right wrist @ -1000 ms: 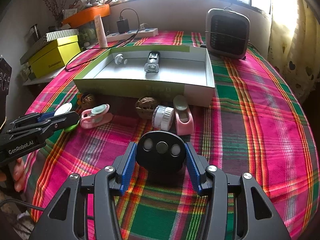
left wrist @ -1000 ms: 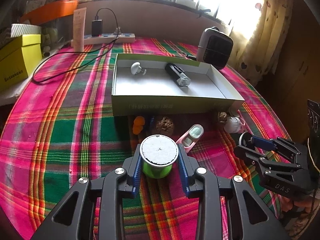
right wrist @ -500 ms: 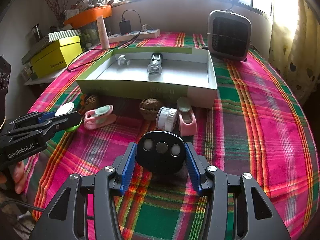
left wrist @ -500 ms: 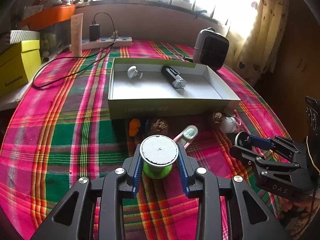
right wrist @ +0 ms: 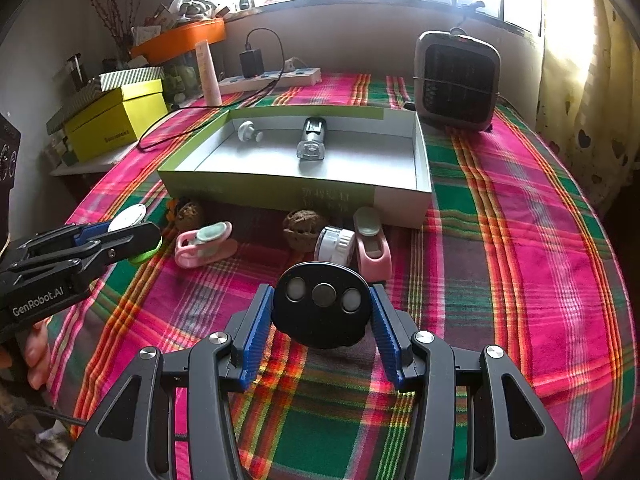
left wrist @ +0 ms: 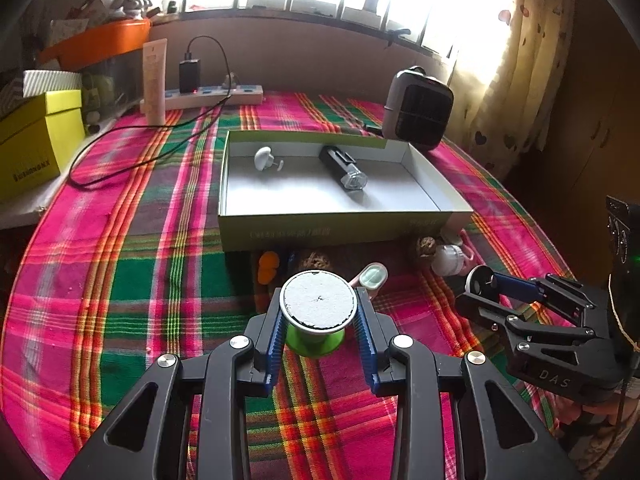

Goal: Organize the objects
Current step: 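Lift the spool with left gripper while right gripper holds the black disc, then lower the spool with left gripper and open it onto the tablecloth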

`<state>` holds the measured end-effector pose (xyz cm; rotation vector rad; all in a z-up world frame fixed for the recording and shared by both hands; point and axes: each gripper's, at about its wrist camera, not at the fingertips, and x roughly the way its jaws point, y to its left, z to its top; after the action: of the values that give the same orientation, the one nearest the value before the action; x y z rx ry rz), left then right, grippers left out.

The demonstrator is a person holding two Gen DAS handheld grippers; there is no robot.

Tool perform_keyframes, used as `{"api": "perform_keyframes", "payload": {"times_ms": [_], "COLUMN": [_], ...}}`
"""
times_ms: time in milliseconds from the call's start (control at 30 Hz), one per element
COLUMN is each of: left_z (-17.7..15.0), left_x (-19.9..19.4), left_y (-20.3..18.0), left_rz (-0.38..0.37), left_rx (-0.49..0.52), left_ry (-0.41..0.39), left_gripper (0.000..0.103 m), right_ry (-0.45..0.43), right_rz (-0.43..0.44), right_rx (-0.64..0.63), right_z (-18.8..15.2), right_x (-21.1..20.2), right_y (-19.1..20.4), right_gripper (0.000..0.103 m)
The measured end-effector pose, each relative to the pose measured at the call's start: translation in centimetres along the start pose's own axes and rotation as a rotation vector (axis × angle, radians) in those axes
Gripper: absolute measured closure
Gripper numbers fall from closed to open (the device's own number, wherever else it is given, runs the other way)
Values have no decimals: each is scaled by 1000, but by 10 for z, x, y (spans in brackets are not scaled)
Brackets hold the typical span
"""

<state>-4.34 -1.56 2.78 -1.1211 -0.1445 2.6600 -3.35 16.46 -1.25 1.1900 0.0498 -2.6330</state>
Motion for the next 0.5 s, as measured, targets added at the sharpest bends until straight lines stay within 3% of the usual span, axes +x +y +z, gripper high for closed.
{"api": "perform_keyframes", "payload": {"times_ms": [500], "left_z": [9], "left_x": [-6], "left_y": [-1], "left_rz": [-2], "left_rx": [6], "left_ry": [-18], "left_gripper": [73], "right_ry": [-29], "right_rz": [2], "right_rx": [-11], "right_z": [9], "right_x": [-5], "right_y": [3], "right_gripper": [54]}}
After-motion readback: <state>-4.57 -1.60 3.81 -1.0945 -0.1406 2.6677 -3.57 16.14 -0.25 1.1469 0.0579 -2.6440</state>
